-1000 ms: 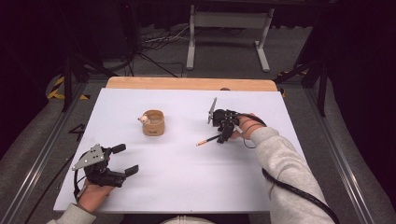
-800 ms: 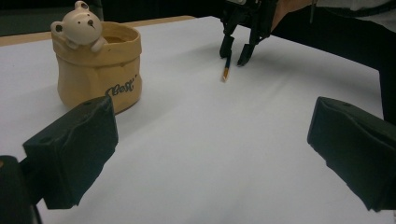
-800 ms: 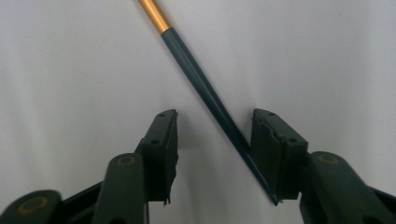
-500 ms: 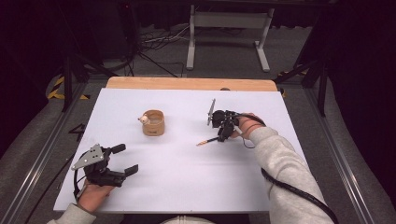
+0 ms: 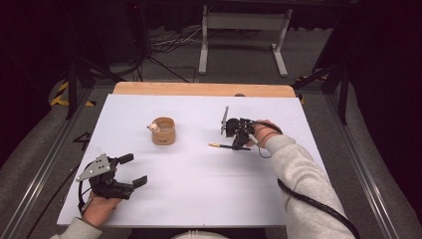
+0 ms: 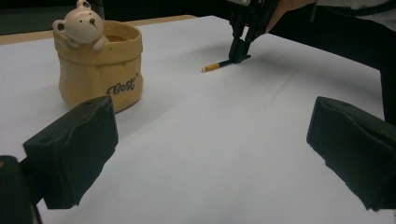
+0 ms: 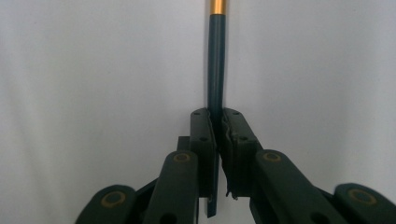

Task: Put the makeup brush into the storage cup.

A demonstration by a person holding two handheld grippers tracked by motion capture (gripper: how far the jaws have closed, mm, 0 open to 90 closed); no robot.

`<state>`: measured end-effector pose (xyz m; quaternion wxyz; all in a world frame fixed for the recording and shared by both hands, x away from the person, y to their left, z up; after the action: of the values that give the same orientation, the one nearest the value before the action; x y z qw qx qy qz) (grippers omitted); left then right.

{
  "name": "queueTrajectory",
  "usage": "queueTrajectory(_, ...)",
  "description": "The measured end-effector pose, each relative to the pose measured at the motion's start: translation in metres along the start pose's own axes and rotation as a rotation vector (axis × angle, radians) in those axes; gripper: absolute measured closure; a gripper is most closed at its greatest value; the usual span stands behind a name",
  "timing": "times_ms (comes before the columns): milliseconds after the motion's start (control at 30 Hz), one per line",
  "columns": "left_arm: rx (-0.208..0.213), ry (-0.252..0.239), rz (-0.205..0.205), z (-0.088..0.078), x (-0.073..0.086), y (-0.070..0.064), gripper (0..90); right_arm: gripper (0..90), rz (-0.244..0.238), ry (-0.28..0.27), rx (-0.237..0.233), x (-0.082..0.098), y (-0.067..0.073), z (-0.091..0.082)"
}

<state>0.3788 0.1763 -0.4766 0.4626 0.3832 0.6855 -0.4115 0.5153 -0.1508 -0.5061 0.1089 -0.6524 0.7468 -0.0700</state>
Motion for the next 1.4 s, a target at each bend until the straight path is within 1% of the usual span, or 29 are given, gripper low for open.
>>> queueTrajectory(67,-0.01,0.0,-0.003,0.0,0.0,0.001,2.7,84.1,0.006,0.0,0.001,0.0,0.0,0.0)
queueTrajectory(167,-0.014,-0.004,-0.004,-0.001,0.0,0.002,2.6,84.1,0.004,-0.009,0.004,0.0,0.0,-0.001)
queueTrajectory(233,-0.014,-0.001,0.006,-0.001,0.0,0.002,2.7,84.2,0.012,-0.022,0.013,0.0,-0.001,-0.004)
queueTrajectory(300,-0.014,-0.003,0.0,0.0,0.0,0.001,2.7,84.2,0.016,-0.028,0.016,0.0,-0.001,-0.007)
queueTrajectory(367,-0.025,-0.007,0.012,-0.001,0.0,0.002,2.9,84.2,0.012,-0.046,0.031,-0.002,-0.002,-0.011)
queueTrajectory(400,-0.025,-0.007,0.012,-0.001,0.0,0.002,3.3,84.2,0.014,-0.063,0.035,-0.004,-0.002,-0.015)
queueTrajectory(467,-0.028,-0.016,0.009,-0.002,-0.002,0.002,3.8,84.2,0.014,-0.069,0.038,-0.005,-0.002,-0.017)
queueTrajectory(533,-0.038,-0.024,0.027,-0.004,-0.003,0.003,3.9,84.2,0.02,-0.099,0.053,-0.008,0.0,-0.024)
queueTrajectory(567,-0.041,-0.024,0.023,-0.004,-0.003,0.002,3.9,84.2,0.023,-0.124,0.054,-0.01,0.0,-0.027)
queueTrajectory(600,-0.05,-0.032,0.032,-0.004,-0.004,0.003,3.6,84.1,0.032,-0.146,0.062,-0.011,0.001,-0.032)
queueTrajectory(667,-0.055,-0.027,0.056,-0.005,-0.004,0.003,3.5,84.2,0.048,-0.199,0.066,-0.015,0.004,-0.038)
queueTrajectory(767,-0.048,-0.039,0.047,-0.005,-0.006,0.001,3.5,84.1,0.057,-0.274,0.075,-0.02,0.011,-0.044)
queueTrajectory(800,-0.051,-0.044,0.052,-0.005,-0.006,0.002,3.5,84.1,0.063,-0.296,0.077,-0.021,0.013,-0.046)
queueTrajectory(833,-0.054,-0.048,0.051,-0.005,-0.006,0.001,3.5,84.1,0.07,-0.335,0.082,-0.023,0.015,-0.048)
queueTrajectory(867,-0.056,-0.052,0.059,-0.006,-0.007,0.002,3.5,84.1,0.08,-0.35,0.084,-0.023,0.017,-0.05)
queueTrajectory(900,-0.056,-0.052,0.059,-0.006,-0.007,0.002,3.5,84.1,0.08,-0.35,0.084,-0.023,0.017,-0.05)
queueTrajectory(933,-0.05,-0.057,0.054,-0.006,-0.007,0.001,3.5,84.1,0.082,-0.382,0.091,-0.024,0.019,-0.052)
queueTrajectory(967,-0.051,-0.057,0.049,-0.006,-0.007,0.002,2.5,84.1,0.103,-0.447,0.097,-0.026,0.023,-0.057)
queueTrajectory(1000,-0.051,-0.057,0.049,-0.006,-0.007,0.002,2.2,84.1,0.103,-0.447,0.097,-0.026,0.023,-0.057)
queueTrajectory(1067,-0.048,-0.048,0.038,-0.005,-0.005,0.002,1.8,84.1,0.127,-0.503,0.097,-0.026,0.029,-0.062)
queueTrajectory(1100,-0.062,-0.039,0.035,-0.005,-0.004,0.002,1.6,84.1,0.141,-0.531,0.098,-0.026,0.032,-0.064)
queueTrajectory(1133,-0.074,-0.053,0.058,-0.006,-0.006,0.003,1.8,84.1,0.155,-0.565,0.098,-0.027,0.036,-0.067)
queueTrajectory(1167,-0.077,-0.055,0.057,-0.007,-0.007,0.003,2.4,84.1,0.167,-0.598,0.103,-0.027,0.039,-0.07)
queueTrajectory(1200,-0.081,-0.055,0.06,-0.007,-0.008,0.003,2.2,84.1,0.175,-0.615,0.107,-0.027,0.041,-0.071)
queueTrajectory(1300,-0.09,-0.066,0.051,-0.009,-0.008,0.004,1.6,84.1,0.208,-0.699,0.115,-0.028,0.049,-0.078)
queueTrajectory(1400,-0.083,-0.078,0.047,-0.01,-0.008,0.004,2.0,84.1,0.237,-0.775,0.117,-0.027,0.057,-0.083)
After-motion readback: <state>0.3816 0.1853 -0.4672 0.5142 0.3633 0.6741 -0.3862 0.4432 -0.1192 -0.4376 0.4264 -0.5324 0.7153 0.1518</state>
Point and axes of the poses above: each handheld gripper's, and its own axes: z roughly forward along the jaws, x roughly out of its underside, y roughly to its left, the point moved 9 cm from there along z, roughly forward along the jaws, and after that the axes turned 13 degrees about x, right-handed, at the moved point
